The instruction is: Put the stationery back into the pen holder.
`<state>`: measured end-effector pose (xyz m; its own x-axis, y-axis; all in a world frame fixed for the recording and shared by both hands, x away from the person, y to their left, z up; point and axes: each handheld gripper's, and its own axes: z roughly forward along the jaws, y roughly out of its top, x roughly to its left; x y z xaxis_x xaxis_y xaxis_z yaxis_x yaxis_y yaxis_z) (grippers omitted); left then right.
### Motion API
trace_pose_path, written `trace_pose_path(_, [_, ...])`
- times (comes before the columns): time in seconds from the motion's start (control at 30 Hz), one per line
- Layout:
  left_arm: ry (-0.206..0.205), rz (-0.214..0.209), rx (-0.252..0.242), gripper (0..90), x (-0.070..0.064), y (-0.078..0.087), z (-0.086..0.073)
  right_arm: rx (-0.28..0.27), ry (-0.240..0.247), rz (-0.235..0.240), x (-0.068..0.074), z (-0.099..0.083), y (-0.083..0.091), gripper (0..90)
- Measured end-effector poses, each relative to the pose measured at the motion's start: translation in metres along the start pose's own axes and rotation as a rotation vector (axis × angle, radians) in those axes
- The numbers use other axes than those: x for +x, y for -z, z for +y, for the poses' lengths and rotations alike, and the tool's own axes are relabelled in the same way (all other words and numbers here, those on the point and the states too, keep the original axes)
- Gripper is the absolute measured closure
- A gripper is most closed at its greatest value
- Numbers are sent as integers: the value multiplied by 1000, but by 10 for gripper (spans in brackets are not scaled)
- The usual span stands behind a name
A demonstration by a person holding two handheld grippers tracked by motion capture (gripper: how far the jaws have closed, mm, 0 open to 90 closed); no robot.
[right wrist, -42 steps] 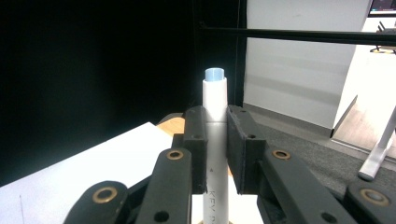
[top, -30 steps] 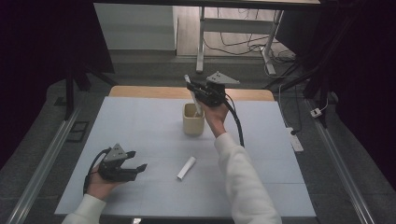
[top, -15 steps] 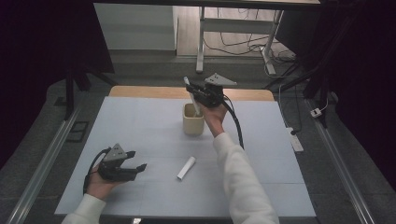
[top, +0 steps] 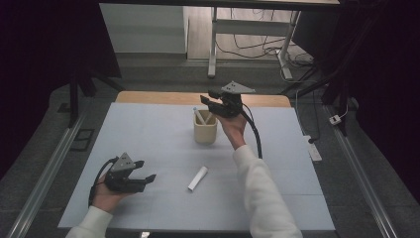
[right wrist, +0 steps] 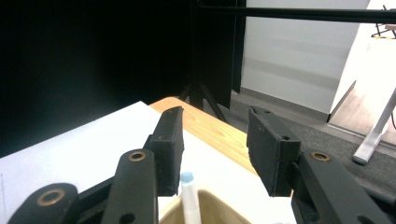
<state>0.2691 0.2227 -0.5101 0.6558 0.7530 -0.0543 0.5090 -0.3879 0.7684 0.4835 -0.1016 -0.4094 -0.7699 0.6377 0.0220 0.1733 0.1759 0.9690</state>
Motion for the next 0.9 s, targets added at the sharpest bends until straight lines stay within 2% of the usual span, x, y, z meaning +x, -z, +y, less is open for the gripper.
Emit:
trace_pose_path(0.53, [2, 3, 4, 299, 0, -1, 0, 51, 15, 21, -4, -10, 29, 554])
trace_pose_path(0.73, [1, 5, 4, 298, 0, 0, 0, 62, -6, 35, -4, -24, 47, 550])
trace_pose_path(0.9, [2, 6, 6, 299, 0, -1, 0, 87, -1, 37, -2, -37, 65, 543])
